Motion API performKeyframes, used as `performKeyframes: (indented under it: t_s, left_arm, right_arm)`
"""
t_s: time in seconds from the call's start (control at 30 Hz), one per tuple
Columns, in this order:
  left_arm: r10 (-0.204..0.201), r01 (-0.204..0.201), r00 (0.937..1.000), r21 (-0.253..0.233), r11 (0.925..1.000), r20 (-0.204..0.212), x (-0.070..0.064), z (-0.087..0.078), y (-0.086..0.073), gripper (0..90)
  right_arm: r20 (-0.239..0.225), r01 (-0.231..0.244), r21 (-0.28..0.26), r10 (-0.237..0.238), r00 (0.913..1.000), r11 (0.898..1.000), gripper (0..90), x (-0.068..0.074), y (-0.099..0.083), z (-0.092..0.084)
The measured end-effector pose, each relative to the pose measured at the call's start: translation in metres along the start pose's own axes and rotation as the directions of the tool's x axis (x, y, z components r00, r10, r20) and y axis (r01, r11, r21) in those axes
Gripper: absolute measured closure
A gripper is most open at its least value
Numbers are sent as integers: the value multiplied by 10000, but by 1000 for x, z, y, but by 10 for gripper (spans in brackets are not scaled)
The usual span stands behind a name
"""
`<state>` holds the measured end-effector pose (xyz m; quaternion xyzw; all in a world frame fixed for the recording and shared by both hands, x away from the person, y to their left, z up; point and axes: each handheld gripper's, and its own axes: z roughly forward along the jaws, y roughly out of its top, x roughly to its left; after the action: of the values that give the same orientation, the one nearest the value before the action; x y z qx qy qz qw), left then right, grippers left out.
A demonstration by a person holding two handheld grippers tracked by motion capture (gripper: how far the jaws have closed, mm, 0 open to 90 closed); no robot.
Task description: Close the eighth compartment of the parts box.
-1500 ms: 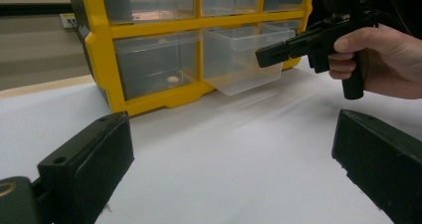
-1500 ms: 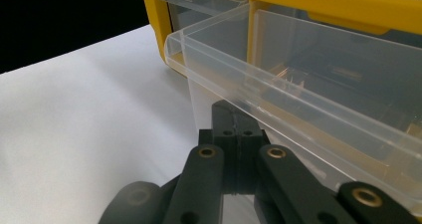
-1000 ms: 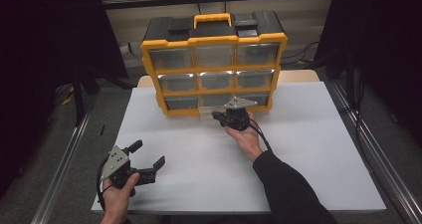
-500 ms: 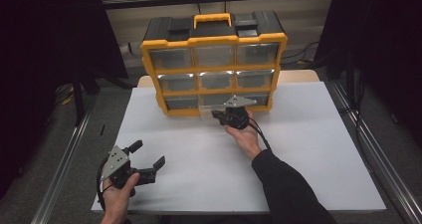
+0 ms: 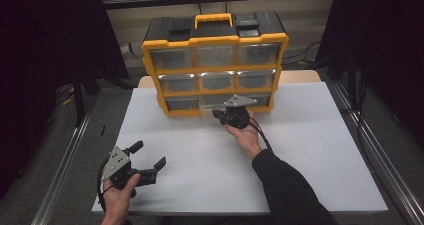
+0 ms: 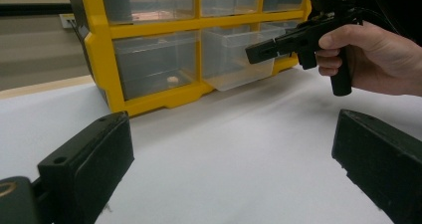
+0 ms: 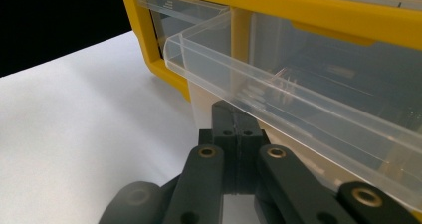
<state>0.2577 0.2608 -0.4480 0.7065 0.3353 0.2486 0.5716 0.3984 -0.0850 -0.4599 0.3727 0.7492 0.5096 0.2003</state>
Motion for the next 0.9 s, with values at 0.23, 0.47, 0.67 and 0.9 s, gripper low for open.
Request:
performKeyframes:
  t_s: [0.23,0.47,0.67,0.9]
  left_arm:
    - [28,-28,10000,12,10000,-70,0,-1,0,26]
    - [-10,11,10000,2,10000,-61,0,0,0,26]
    - [-4,4,10000,-2,10000,-56,0,-1,0,26]
    - [38,-38,10000,-17,10000,-18,0,0,0,26]
  right_arm:
    - [81,-13,2,13,10000,10000,900,-1,0,1]
    - [195,57,32,-57,9998,10000,900,-2,0,4]
    - [272,43,59,-45,9996,10000,900,-3,-1,6]
    - [314,82,99,-85,9995,9999,900,-4,0,8]
